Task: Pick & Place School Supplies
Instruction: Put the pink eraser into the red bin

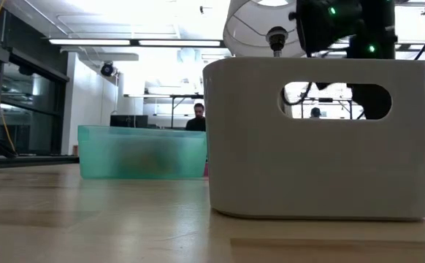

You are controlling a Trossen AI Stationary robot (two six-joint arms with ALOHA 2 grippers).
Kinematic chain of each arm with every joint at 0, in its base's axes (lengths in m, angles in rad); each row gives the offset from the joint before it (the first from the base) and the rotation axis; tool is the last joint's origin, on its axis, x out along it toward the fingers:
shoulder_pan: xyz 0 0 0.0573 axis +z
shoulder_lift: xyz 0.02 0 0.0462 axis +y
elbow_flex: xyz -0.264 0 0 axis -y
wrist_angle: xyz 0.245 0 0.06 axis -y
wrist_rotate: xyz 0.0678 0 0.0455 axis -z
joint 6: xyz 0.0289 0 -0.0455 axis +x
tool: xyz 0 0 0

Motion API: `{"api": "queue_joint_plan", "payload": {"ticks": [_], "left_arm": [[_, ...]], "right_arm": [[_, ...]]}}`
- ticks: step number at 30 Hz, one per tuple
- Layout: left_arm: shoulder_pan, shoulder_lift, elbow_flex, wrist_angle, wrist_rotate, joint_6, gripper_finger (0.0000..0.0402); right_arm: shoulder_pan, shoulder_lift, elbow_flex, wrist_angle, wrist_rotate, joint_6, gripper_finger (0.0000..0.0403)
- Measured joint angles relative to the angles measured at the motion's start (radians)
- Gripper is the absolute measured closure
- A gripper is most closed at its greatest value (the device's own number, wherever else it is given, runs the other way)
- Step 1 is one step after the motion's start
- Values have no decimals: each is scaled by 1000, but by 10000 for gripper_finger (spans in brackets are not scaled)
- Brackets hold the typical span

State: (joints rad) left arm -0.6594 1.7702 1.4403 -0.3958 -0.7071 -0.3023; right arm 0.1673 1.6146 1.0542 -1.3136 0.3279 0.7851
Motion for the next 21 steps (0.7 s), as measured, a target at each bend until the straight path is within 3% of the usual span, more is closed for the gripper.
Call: {"api": "queue_joint_plan", "payload": {"ticks": [8,12,17,21], "left_arm": [[0,0,0,0,0,0,231],[0,0,0,-1,0,0,231],[0,0,0,-2,4,0,231],[0,0,0,-2,6,0,231]], "right_arm": [[34,0,117,-84,-231,-22,309],[101,-21,127,-105,-320,45,309],[238,-72,127,-108,-353,251,310],[380,-110,127,-109,-343,528,310]]}}
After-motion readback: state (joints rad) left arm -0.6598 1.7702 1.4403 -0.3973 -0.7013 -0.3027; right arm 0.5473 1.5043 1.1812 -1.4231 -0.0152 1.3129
